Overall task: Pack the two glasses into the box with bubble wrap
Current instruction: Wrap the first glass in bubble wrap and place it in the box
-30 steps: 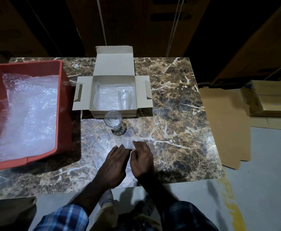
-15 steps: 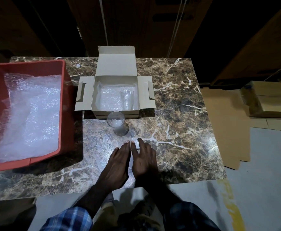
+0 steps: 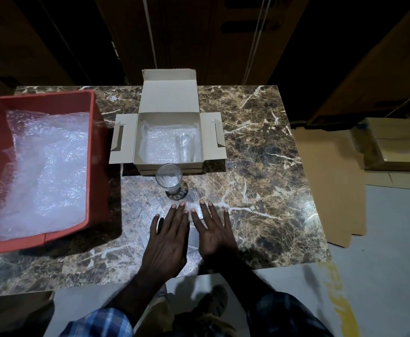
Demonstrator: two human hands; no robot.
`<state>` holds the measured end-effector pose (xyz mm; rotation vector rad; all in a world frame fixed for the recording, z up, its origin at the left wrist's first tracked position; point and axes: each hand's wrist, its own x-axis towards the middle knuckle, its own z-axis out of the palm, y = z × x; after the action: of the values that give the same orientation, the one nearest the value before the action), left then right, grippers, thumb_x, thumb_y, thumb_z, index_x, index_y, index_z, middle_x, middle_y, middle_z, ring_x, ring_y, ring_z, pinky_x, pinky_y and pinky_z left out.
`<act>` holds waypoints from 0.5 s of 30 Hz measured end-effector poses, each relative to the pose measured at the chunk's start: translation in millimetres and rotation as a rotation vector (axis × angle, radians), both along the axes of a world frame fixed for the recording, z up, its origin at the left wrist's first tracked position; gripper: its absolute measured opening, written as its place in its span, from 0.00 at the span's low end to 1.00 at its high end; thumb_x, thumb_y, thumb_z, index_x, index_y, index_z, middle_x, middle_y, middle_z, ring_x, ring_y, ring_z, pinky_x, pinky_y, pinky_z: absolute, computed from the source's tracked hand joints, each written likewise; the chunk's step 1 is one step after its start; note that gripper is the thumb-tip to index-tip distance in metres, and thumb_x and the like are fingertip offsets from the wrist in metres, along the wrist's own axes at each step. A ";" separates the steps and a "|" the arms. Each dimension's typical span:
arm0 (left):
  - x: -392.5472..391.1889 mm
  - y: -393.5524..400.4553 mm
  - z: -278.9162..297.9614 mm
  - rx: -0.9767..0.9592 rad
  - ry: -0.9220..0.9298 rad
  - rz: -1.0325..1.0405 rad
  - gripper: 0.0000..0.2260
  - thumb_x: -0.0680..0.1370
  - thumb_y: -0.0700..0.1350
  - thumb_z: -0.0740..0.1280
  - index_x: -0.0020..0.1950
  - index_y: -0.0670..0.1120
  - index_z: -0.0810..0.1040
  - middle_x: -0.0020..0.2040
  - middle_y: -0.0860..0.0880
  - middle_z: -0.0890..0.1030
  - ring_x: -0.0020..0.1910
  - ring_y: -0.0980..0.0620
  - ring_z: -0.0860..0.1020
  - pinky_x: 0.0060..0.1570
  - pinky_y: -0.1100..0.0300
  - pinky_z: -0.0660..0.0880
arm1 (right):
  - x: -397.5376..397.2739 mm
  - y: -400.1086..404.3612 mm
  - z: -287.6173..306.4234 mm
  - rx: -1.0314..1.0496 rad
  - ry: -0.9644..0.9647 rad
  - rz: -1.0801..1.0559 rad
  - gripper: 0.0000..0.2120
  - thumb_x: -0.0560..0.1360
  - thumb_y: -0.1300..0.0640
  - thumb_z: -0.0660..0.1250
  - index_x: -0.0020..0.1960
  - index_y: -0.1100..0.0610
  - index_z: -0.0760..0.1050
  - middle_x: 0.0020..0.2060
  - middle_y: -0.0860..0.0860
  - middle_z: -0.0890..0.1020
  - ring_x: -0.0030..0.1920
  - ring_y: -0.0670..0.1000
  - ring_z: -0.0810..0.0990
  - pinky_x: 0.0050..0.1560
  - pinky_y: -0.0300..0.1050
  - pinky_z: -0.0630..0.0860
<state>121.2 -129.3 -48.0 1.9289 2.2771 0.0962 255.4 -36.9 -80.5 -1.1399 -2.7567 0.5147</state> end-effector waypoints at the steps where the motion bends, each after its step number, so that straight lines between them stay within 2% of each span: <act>1: 1.0 1.8 2.1 0.011 0.013 -0.022 0.34 0.72 0.43 0.70 0.77 0.40 0.65 0.80 0.42 0.58 0.79 0.41 0.59 0.73 0.39 0.55 | -0.3 0.3 0.2 -0.006 -0.006 -0.003 0.28 0.76 0.58 0.53 0.75 0.52 0.68 0.76 0.55 0.66 0.77 0.56 0.62 0.74 0.63 0.53; 5: 1.4 7.9 6.7 -0.014 0.061 -0.093 0.32 0.73 0.45 0.68 0.77 0.41 0.66 0.79 0.44 0.62 0.79 0.42 0.59 0.70 0.37 0.56 | 0.9 3.1 0.0 -0.013 -0.027 0.002 0.28 0.74 0.59 0.52 0.73 0.52 0.72 0.75 0.54 0.68 0.76 0.57 0.65 0.74 0.63 0.55; 8: -5.0 7.0 7.0 -0.070 0.078 -0.034 0.28 0.75 0.47 0.66 0.75 0.41 0.70 0.75 0.45 0.70 0.75 0.41 0.65 0.67 0.36 0.59 | 0.2 9.7 6.1 -0.008 -0.021 0.013 0.28 0.72 0.59 0.52 0.70 0.51 0.75 0.72 0.54 0.73 0.73 0.59 0.70 0.70 0.68 0.65; 10: -9.0 6.1 7.0 -0.082 0.096 -0.043 0.27 0.76 0.48 0.65 0.74 0.41 0.71 0.75 0.45 0.70 0.74 0.41 0.67 0.66 0.35 0.60 | 0.8 14.1 7.6 0.010 0.008 0.002 0.25 0.73 0.57 0.54 0.66 0.51 0.78 0.68 0.54 0.77 0.70 0.60 0.73 0.67 0.69 0.67; 11: -10.5 6.4 6.6 -0.077 0.107 -0.056 0.27 0.76 0.48 0.64 0.73 0.40 0.71 0.74 0.45 0.71 0.73 0.41 0.68 0.65 0.35 0.61 | 1.3 15.6 7.8 0.018 0.046 -0.017 0.23 0.74 0.56 0.55 0.64 0.51 0.79 0.67 0.54 0.78 0.69 0.60 0.74 0.67 0.67 0.68; 13: -12.7 7.9 5.8 -0.054 0.118 -0.077 0.26 0.76 0.48 0.64 0.73 0.40 0.72 0.73 0.44 0.72 0.73 0.41 0.68 0.64 0.35 0.61 | 2.2 16.7 6.7 0.029 0.183 -0.099 0.18 0.76 0.54 0.58 0.60 0.54 0.82 0.62 0.55 0.81 0.65 0.60 0.76 0.68 0.58 0.70; 15: -14.8 8.2 4.8 -0.034 0.116 -0.096 0.26 0.76 0.47 0.65 0.72 0.40 0.72 0.73 0.44 0.73 0.72 0.41 0.69 0.62 0.36 0.62 | 0.7 17.1 8.8 0.026 0.335 -0.218 0.14 0.77 0.54 0.63 0.55 0.58 0.83 0.53 0.54 0.85 0.55 0.57 0.77 0.59 0.50 0.74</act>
<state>106.4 -121.1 -43.2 2.0733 2.2347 -0.0672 256.1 -19.8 -71.7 -1.2051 -2.3185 0.5801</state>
